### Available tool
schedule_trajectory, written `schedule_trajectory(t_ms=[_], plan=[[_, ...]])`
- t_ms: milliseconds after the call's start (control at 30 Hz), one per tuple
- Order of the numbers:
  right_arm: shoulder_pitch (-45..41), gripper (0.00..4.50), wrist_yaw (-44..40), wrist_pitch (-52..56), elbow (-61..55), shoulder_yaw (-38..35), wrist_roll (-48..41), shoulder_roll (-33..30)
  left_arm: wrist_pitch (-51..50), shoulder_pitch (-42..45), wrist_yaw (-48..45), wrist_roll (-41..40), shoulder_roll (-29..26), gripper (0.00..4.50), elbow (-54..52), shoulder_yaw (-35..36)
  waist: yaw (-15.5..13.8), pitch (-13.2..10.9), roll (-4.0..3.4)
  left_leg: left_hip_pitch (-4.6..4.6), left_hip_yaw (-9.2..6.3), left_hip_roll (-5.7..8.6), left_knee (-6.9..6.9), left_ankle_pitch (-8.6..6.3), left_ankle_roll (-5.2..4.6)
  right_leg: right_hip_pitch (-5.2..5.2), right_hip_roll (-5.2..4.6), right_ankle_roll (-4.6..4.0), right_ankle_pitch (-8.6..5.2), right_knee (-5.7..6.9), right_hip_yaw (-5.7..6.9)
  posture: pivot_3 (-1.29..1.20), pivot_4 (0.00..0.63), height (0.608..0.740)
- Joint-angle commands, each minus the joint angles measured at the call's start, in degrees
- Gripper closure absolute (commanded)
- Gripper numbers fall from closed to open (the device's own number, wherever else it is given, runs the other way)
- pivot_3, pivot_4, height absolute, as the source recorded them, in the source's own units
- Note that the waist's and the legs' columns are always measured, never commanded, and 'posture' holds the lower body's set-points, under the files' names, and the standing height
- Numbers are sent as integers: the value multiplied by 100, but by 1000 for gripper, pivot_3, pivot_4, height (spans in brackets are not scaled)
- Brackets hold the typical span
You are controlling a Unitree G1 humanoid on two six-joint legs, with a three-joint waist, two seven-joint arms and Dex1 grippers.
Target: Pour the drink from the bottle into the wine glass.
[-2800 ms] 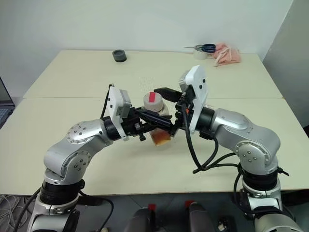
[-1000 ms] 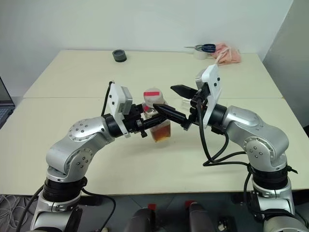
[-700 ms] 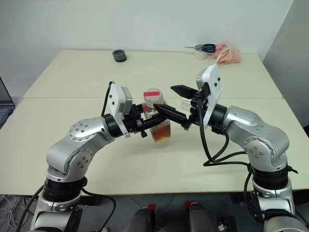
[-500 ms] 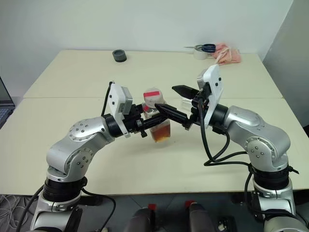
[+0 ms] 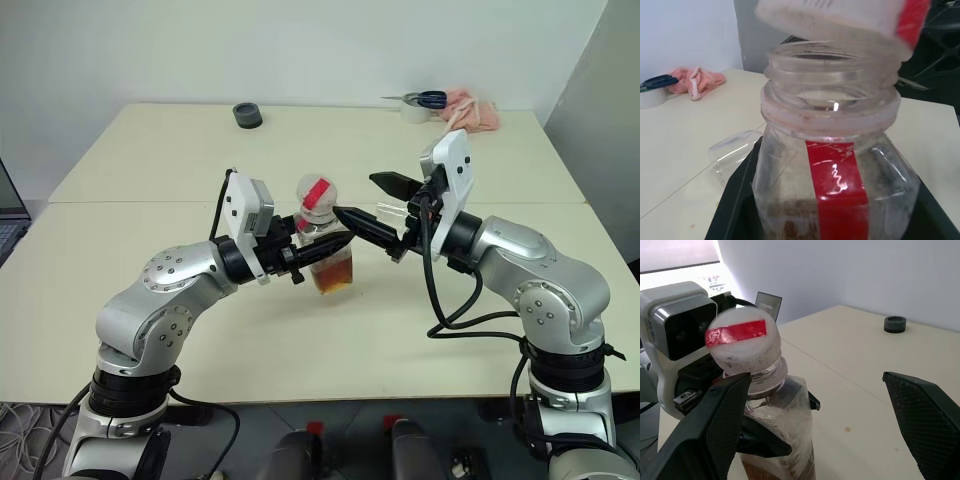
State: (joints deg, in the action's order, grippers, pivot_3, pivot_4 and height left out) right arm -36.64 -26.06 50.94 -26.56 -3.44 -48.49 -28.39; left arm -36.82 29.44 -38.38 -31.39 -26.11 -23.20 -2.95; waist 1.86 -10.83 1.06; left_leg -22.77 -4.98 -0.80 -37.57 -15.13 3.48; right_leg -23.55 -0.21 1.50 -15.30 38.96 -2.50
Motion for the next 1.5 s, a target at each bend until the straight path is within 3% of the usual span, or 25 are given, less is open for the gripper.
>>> schedule_trajectory(t_ms=[33,867,1067,1367,1500], plan=[[-5,15,-10,-9,-204,-91,-114,-2,171,86,-75,-64,13,2523,-226,52,0,0,0,0,0,0,0,0,0,0,0,0,0,0,0,0,150,740],[18,15,9,103,-325,-130,-463,21,140,68,152,-32,54,2523,-151,197,0,0,0,0,0,0,0,0,0,0,0,0,0,0,0,0,150,740],[55,15,-39,88,-353,-228,-652,-39,304,220,950,441,130,2523,427,608,0,0,0,1,0,0,0,0,0,0,0,0,0,0,0,0,150,740],[-89,15,-619,68,-378,-144,-1222,-80,1325,554,2612,1618,156,2523,1886,1487,-3,0,0,-1,-2,0,-1,0,0,0,-1,0,1,0,2,0,150,740],[-114,15,-837,-23,-402,38,-1161,-79,1784,576,2850,1745,179,2523,2332,1739,-7,0,0,-1,-2,0,-1,0,0,0,-2,-1,1,0,4,0,150,740]])
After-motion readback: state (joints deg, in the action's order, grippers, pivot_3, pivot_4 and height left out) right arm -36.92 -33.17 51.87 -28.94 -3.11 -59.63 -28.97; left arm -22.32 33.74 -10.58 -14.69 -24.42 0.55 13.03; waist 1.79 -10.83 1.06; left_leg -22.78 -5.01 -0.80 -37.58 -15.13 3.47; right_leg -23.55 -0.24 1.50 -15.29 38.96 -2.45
